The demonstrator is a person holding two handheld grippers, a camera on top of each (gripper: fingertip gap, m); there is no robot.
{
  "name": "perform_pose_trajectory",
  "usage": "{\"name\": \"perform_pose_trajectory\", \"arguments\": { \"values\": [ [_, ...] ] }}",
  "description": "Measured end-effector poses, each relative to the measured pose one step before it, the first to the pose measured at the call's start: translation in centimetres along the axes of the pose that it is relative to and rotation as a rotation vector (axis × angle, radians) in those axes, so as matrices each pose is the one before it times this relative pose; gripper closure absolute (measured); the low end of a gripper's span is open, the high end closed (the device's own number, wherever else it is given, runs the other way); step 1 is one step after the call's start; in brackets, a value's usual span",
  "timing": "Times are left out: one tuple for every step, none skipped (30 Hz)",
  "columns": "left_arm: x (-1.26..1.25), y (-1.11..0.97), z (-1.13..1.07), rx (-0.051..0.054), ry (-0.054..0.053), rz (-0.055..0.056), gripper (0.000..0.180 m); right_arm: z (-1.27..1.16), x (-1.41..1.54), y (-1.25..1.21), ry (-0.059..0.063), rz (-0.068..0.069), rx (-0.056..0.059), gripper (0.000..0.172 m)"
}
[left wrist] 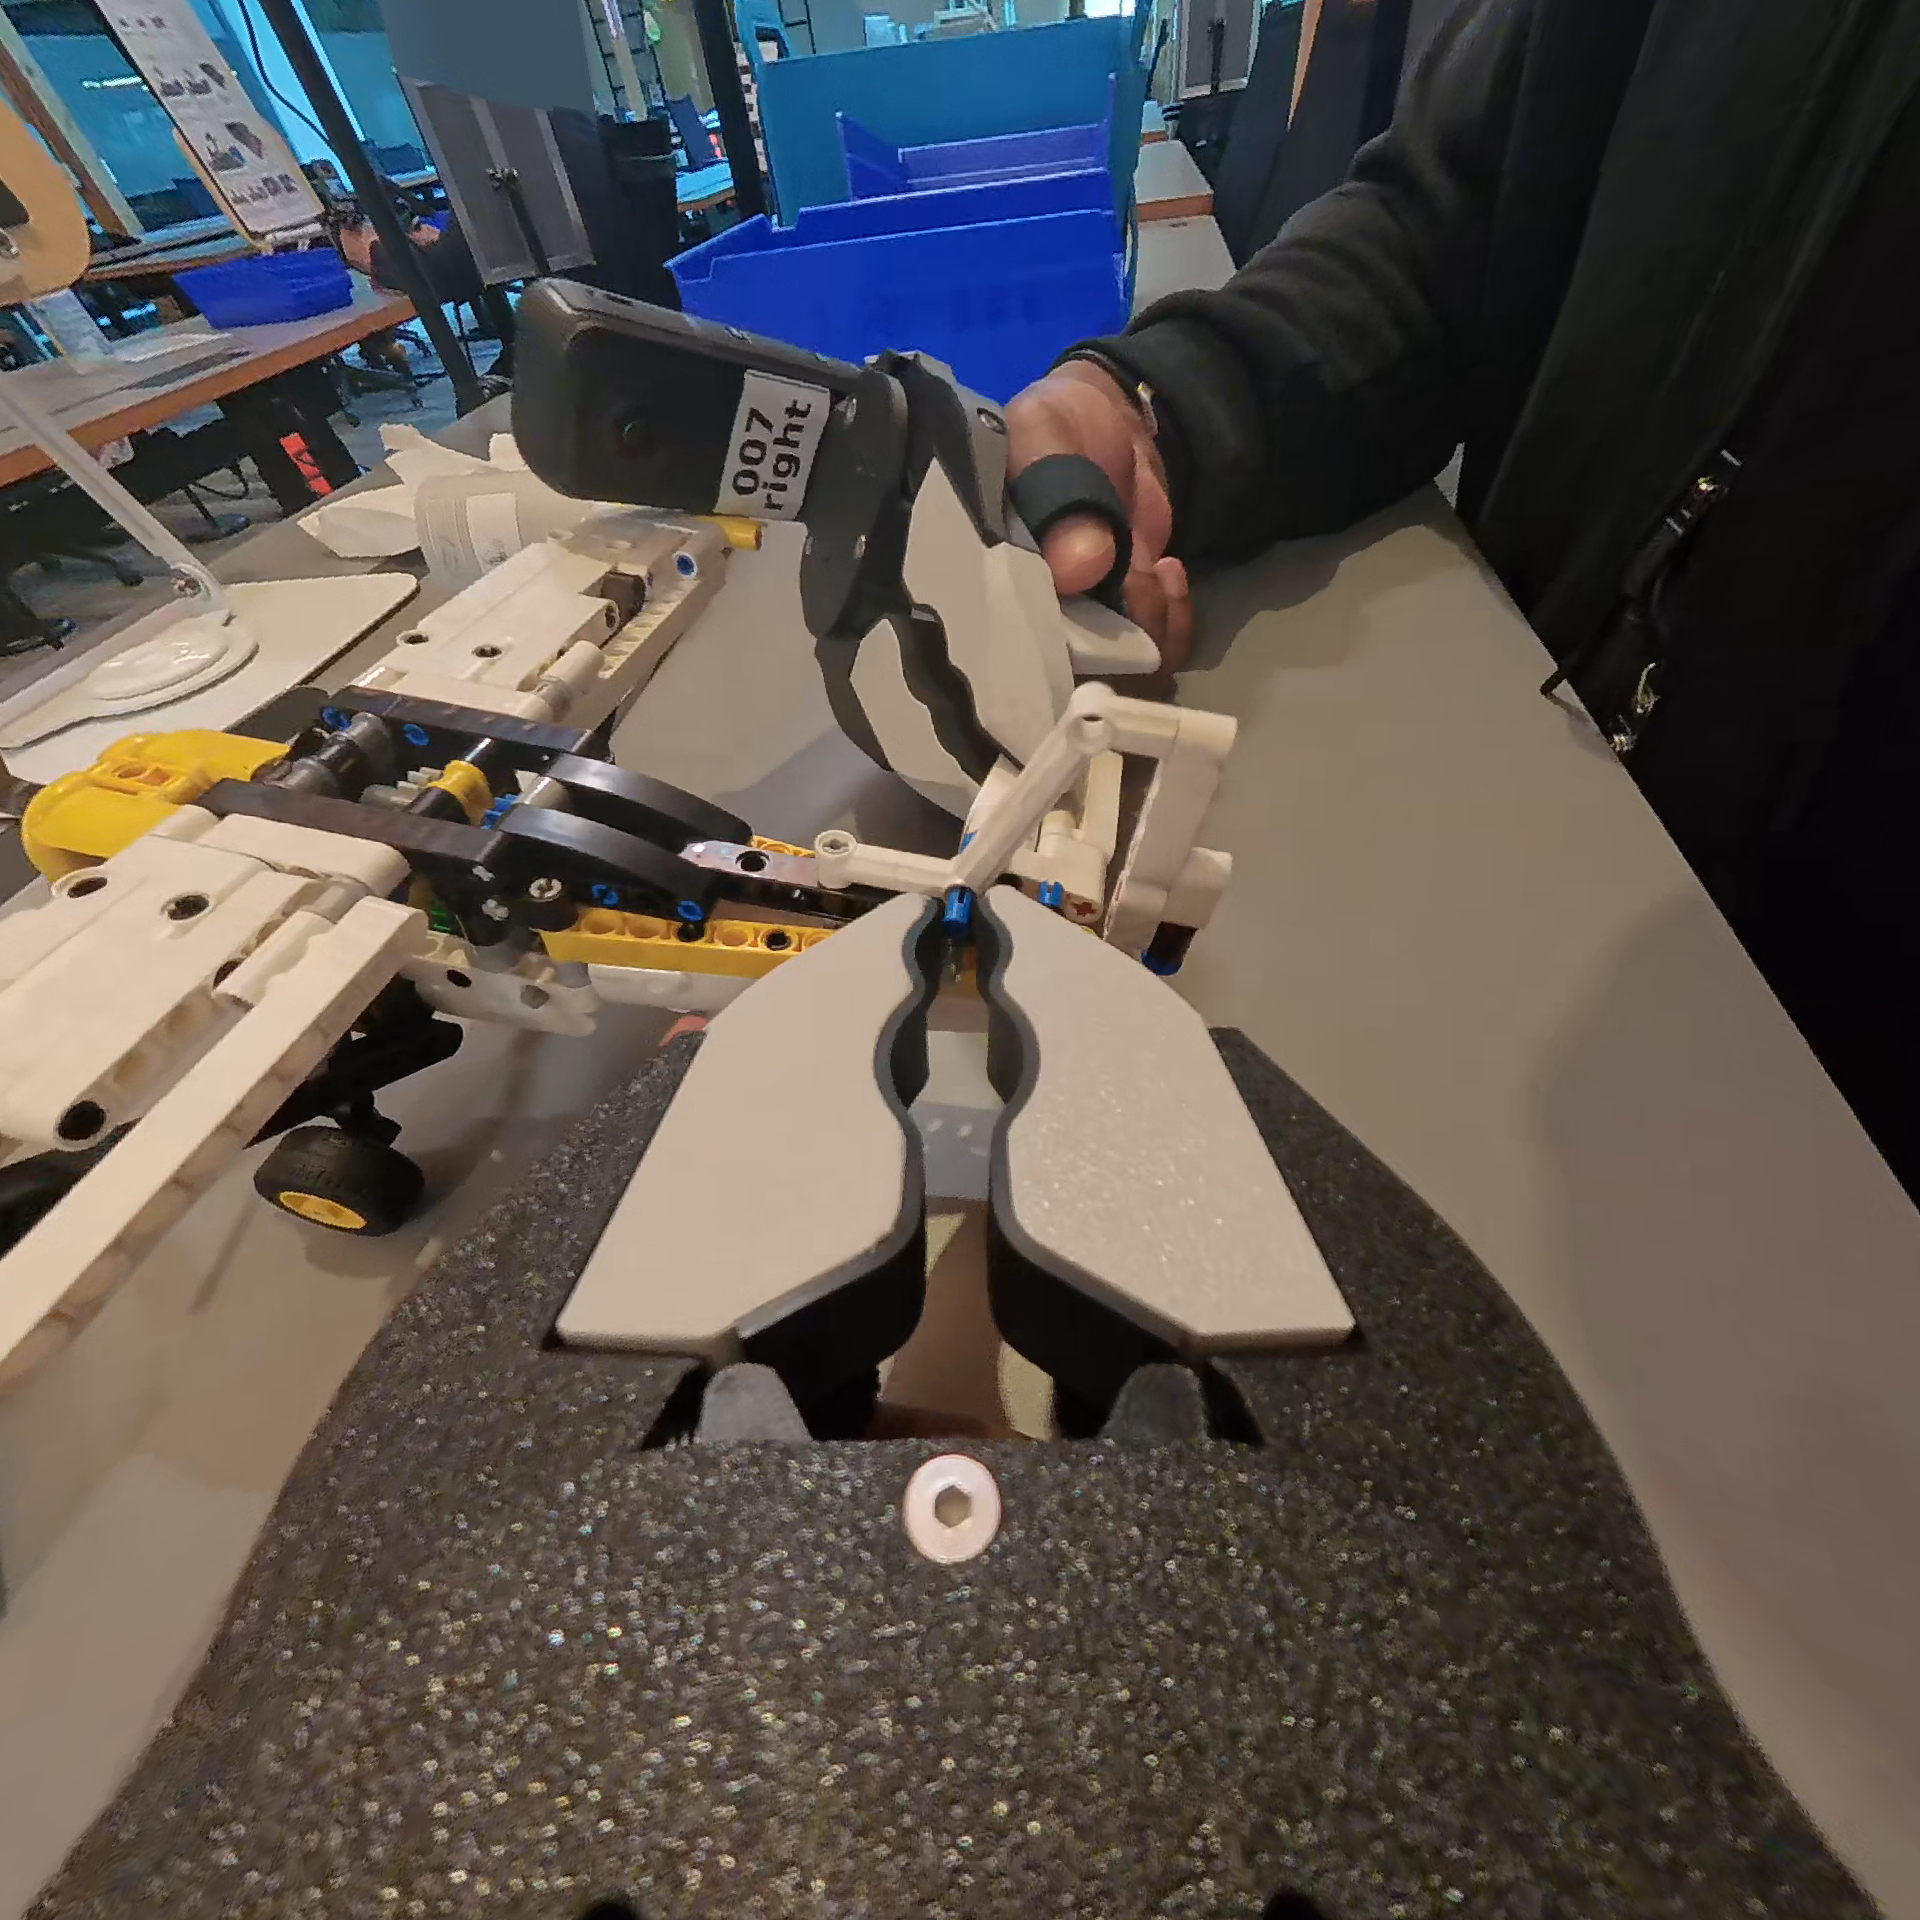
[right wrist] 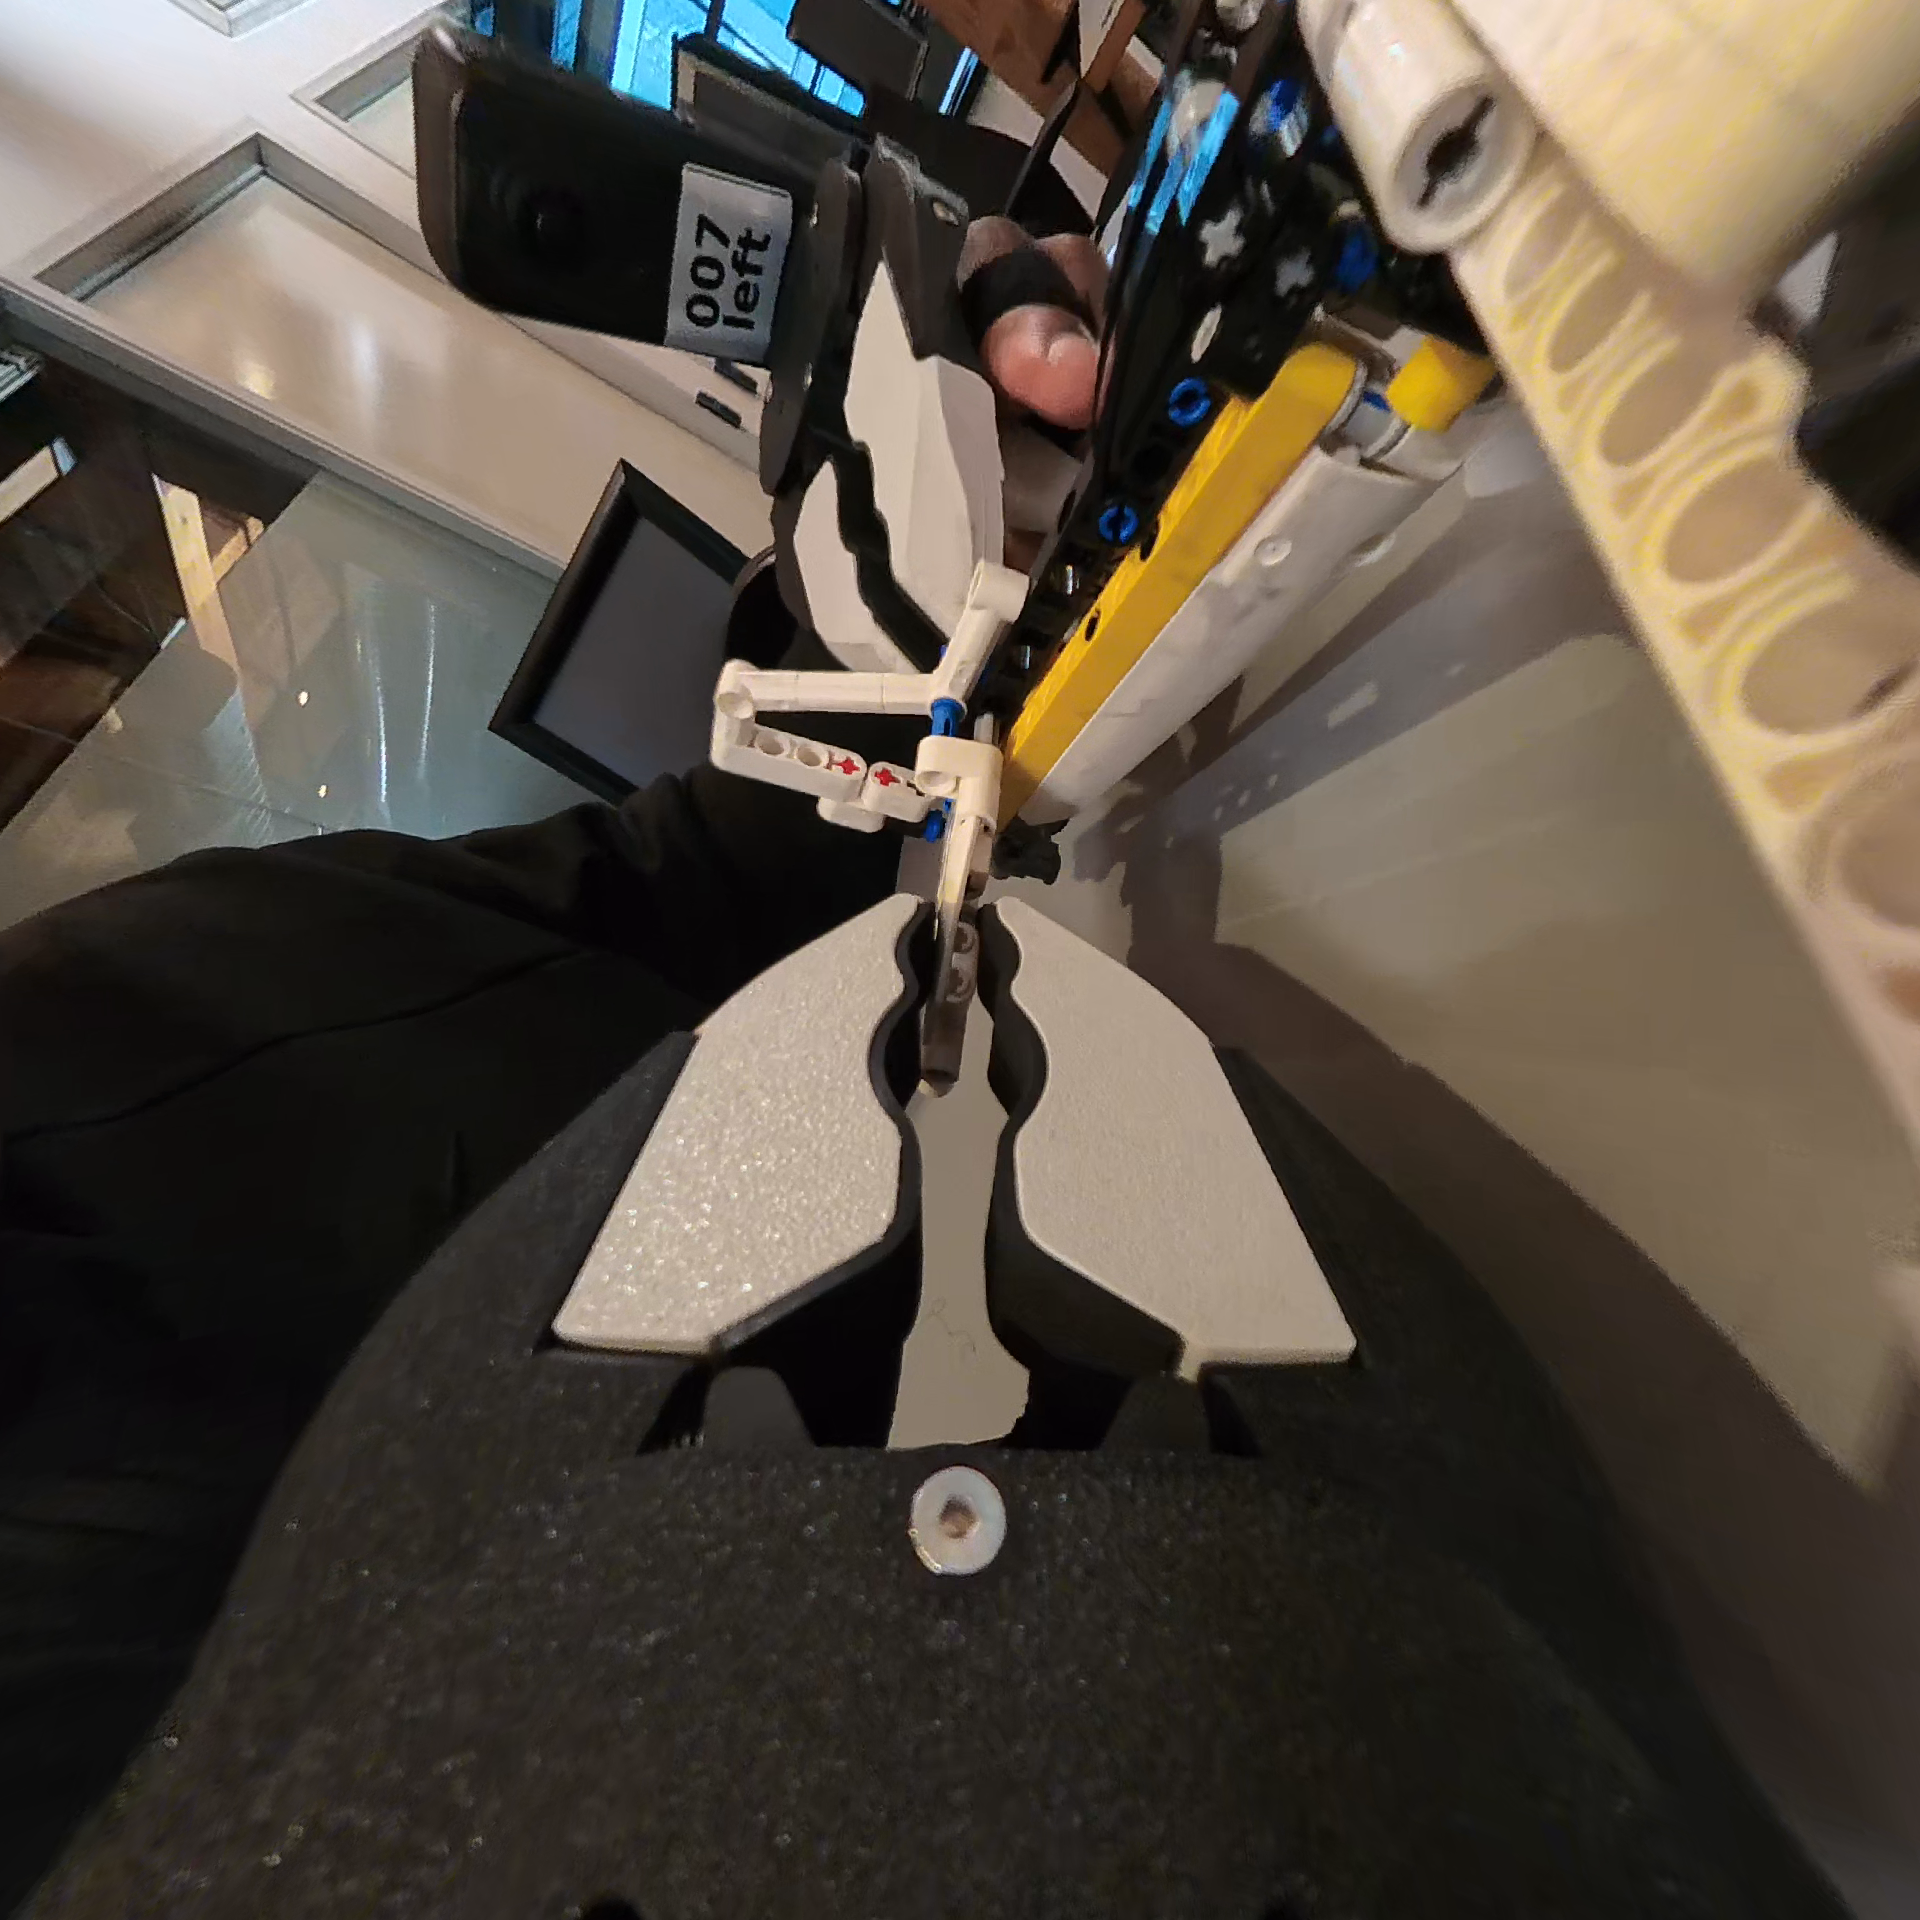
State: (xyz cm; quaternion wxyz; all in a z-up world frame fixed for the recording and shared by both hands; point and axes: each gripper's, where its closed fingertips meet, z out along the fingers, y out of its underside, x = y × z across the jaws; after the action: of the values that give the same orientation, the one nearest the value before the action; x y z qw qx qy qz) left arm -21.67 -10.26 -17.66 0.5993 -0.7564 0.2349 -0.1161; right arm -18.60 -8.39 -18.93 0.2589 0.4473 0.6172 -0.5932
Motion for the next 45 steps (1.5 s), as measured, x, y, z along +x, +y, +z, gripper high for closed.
{"name": "perform_pose_trajectory", "arguments": {
  "values": [
    [0.026, 0.010, 0.003, 0.0000, 0.0020, 0.0002, 0.175, 0.016, -0.042, 0.037, -0.0041, -0.0067, -0.0092, 0.164],
    [0.063, 0.010, 0.001, -0.0011, 0.0043, 0.0015, 0.175, 0.024, -0.020, 0.046, -0.0039, -0.0061, -0.0104, 0.164],
    [0.077, -0.016, 0.015, 0.0016, 0.0047, 0.0040, 0.175, 0.017, -0.052, 0.064, -0.0059, -0.0063, -0.0106, 0.164],
    [0.092, -0.032, 0.001, 0.0032, 0.0049, 0.0045, 0.175, 0.009, -0.069, 0.043, -0.0067, -0.0075, -0.0098, 0.164],
    [0.102, 0.024, 0.012, -0.0017, 0.0071, 0.0016, 0.175, -0.023, -0.001, 0.008, -0.0023, -0.0072, -0.0075, 0.164],
    [0.099, 0.019, 0.015, -0.0014, 0.0066, 0.0010, 0.176, -0.024, 0.006, 0.004, -0.0017, -0.0061, -0.0062, 0.165],
    [0.078, 0.005, 0.016, -0.0008, 0.0063, 0.0004, 0.176, -0.018, -0.016, 0.012, -0.0028, -0.0053, -0.0051, 0.165],
    [0.104, 0.012, 0.001, -0.0004, 0.0071, 0.0016, 0.176, -0.003, -0.015, 0.027, -0.0022, -0.0056, -0.0056, 0.165],
    [0.075, 0.001, 0.018, -0.0007, 0.0049, 0.0010, 0.176, 0.001, -0.040, 0.028, -0.0026, -0.0062, -0.0041, 0.165],
    [0.029, -0.044, 0.020, 0.0031, 0.0010, 0.0028, 0.176, -0.009, -0.050, 0.017, -0.0036, -0.0022, -0.0021, 0.165],
    [-0.011, -0.059, 0.021, 0.0043, -0.0024, 0.0029, 0.176, -0.040, -0.035, -0.013, -0.0046, 0.0018, 0.0004, 0.164],
    [-0.017, -0.045, 0.009, 0.0032, -0.0039, 0.0030, 0.176, -0.040, -0.005, -0.007, -0.0031, 0.0040, 0.0012, 0.165],
    [-0.092, -0.045, -0.024, 0.0043, -0.0085, 0.0008, 0.176, -0.032, 0.036, -0.049, -0.0002, 0.0054, 0.0048, 0.165],
    [-0.087, -0.032, -0.039, 0.0026, -0.0083, 0.0003, 0.176, -0.033, 0.055, -0.106, 0.0028, 0.0071, 0.0092, 0.164],
    [0.013, -0.011, -0.011, 0.0012, -0.0032, 0.0040, 0.176, 0.012, 0.042, -0.025, 0.0006, 0.0141, 0.0067, 0.164],
    [0.012, 0.008, 0.005, -0.0006, -0.0018, 0.0025, 0.176, 0.038, 0.027, 0.048, 0.0006, 0.0132, 0.0042, 0.165],
    [-0.015, -0.023, -0.011, 0.0018, -0.0032, 0.0017, 0.176, 0.022, 0.015, 0.014, 0.0013, 0.0116, 0.0057, 0.165],
    [0.008, -0.008, -0.004, 0.0013, -0.0014, 0.0011, 0.176, 0.016, -0.015, 0.013, -0.0020, 0.0134, 0.0073, 0.165],
    [0.008, -0.005, -0.006, 0.0003, -0.0010, 0.0009, 0.176, 0.026, 0.010, 0.027, -0.0013, 0.0154, 0.0066, 0.165],
    [-0.005, -0.017, -0.014, 0.0016, -0.0012, 0.0007, 0.176, 0.029, -0.014, 0.013, -0.0016, 0.0126, 0.0069, 0.165],
    [0.004, -0.026, -0.014, 0.0022, -0.0014, 0.0009, 0.176, 0.013, -0.056, 0.011, -0.0040, 0.0097, 0.0071, 0.165],
    [0.004, -0.014, 0.002, 0.0007, -0.0018, 0.0012, 0.175, 0.012, -0.037, 0.004, -0.0036, 0.0103, 0.0066, 0.165],
    [-0.006, -0.019, -0.013, 0.0018, -0.0012, 0.0008, 0.175, 0.019, -0.035, 0.003, -0.0042, 0.0095, 0.0060, 0.165],
    [0.009, -0.018, -0.002, 0.0014, -0.0005, 0.0004, 0.175, 0.007, -0.049, 0.003, -0.0042, 0.0076, 0.0049, 0.165],
    [0.014, -0.013, -0.012, 0.0014, 0.0007, -0.0005, 0.175, 0.015, -0.018, 0.001, -0.0018, 0.0040, 0.0035, 0.165],
    [0.006, 0.003, -0.005, 0.0000, 0.0007, -0.0008, 0.175, 0.023, -0.002, 0.012, 0.0012, 0.0002, 0.0014, 0.165],
    [-0.025, -0.026, -0.020, 0.0028, -0.0018, -0.0012, 0.175, 0.029, 0.034, -0.009, 0.0026, 0.0008, 0.0012, 0.165],
    [-0.055, -0.049, -0.036, 0.0038, -0.0027, -0.0038, 0.175, 0.026, 0.011, -0.065, -0.0001, 0.0041, 0.0038, 0.165],
    [-0.038, 0.010, -0.003, 0.0000, -0.0004, -0.0048, 0.175, 0.019, 0.034, -0.053, 0.0018, 0.0024, 0.0032, 0.165],
    [-0.004, 0.023, 0.015, -0.0020, 0.0005, -0.0025, 0.175, 0.011, 0.068, -0.025, 0.0050, 0.0002, 0.0012, 0.165],
    [0.012, 0.039, 0.036, -0.0030, 0.0017, -0.0015, 0.175, 0.005, 0.073, 0.000, 0.0040, 0.0018, -0.0004, 0.165],
    [0.015, 0.037, 0.037, -0.0031, 0.0006, -0.0008, 0.175, -0.013, 0.045, 0.011, 0.0026, 0.0018, -0.0010, 0.165],
    [-0.006, 0.020, 0.016, -0.0020, -0.0004, -0.0007, 0.176, -0.001, 0.067, -0.008, 0.0035, 0.0021, 0.0001, 0.165],
    [-0.006, 0.026, 0.009, -0.0014, -0.0001, -0.0005, 0.175, 0.019, 0.031, -0.008, 0.0028, 0.0012, -0.0006, 0.165],
    [-0.010, -0.003, 0.012, -0.0003, -0.0023, 0.0007, 0.176, 0.009, 0.011, -0.007, 0.0005, 0.0001, -0.0007, 0.165],
    [0.016, 0.018, 0.004, -0.0012, -0.0010, 0.0017, 0.175, 0.013, -0.003, -0.022, 0.0004, 0.0007, 0.0001, 0.165],
    [0.009, 0.011, 0.012, -0.0015, 0.0000, 0.0016, 0.176, 0.014, 0.011, -0.010, 0.0005, -0.0007, -0.0014, 0.165],
    [0.058, 0.022, 0.020, -0.0013, 0.0013, 0.0037, 0.176, 0.004, -0.015, -0.001, -0.0011, -0.0008, -0.0008, 0.165],
    [0.107, 0.053, 0.035, -0.0046, 0.0048, 0.0046, 0.176, 0.007, -0.007, 0.039, -0.0002, 0.0003, -0.0034, 0.165],
    [0.073, 0.038, 0.029, -0.0039, 0.0030, 0.0034, 0.176, 0.006, 0.044, 0.048, 0.0025, -0.0006, -0.0037, 0.165],
    [0.062, 0.014, 0.021, -0.0012, 0.0033, 0.0016, 0.176, -0.017, 0.008, -0.007, 0.0002, -0.0024, -0.0009, 0.165],
    [0.064, 0.039, 0.038, -0.0038, 0.0039, 0.0024, 0.176, -0.028, -0.004, 0.015, -0.0016, -0.0023, -0.0030, 0.165],
    [0.051, 0.008, 0.009, -0.0005, 0.0021, 0.0023, 0.176, -0.021, 0.056, -0.011, 0.0028, -0.0033, -0.0020, 0.165],
    [0.080, -0.006, -0.005, 0.0003, 0.0048, 0.0014, 0.176, -0.019, -0.032, -0.009, -0.0016, -0.0081, -0.0048, 0.165],
    [0.006, 0.018, 0.001, -0.0011, -0.0010, 0.0019, 0.176, 0.012, 0.014, -0.007, 0.0008, -0.0055, -0.0059, 0.165]
  ]
}}
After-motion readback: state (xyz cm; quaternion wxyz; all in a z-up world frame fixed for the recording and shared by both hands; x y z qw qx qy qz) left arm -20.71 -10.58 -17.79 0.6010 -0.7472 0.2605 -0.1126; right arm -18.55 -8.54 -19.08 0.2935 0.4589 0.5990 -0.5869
